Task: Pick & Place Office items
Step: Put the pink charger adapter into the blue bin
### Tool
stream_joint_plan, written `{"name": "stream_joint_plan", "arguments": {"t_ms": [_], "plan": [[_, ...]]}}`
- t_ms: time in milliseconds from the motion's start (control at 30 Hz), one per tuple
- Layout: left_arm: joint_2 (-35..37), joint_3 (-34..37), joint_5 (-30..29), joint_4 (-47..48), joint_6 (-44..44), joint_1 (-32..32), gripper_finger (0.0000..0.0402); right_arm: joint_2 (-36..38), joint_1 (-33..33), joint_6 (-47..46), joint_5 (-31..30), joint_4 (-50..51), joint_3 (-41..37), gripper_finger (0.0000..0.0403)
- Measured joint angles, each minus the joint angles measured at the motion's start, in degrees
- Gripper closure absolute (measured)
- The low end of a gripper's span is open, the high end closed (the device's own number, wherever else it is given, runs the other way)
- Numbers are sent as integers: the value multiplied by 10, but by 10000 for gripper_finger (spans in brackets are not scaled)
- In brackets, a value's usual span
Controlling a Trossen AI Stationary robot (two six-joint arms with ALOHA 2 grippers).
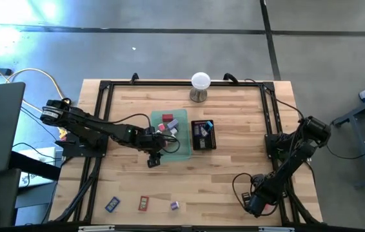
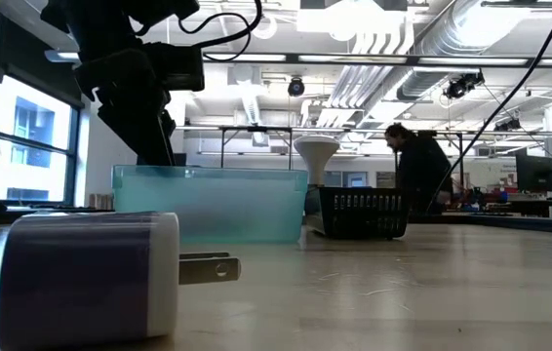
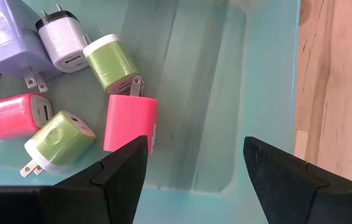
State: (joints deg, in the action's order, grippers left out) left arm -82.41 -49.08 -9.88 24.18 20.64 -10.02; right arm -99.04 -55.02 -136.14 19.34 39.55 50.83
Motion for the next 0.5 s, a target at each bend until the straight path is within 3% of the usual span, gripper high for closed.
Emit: {"name": "stream_joint_plan", "arguments": {"t_ms": [500], "plan": [[0, 0, 0, 0, 0, 0, 144, 0, 18, 52, -14, 24, 0, 284]]}}
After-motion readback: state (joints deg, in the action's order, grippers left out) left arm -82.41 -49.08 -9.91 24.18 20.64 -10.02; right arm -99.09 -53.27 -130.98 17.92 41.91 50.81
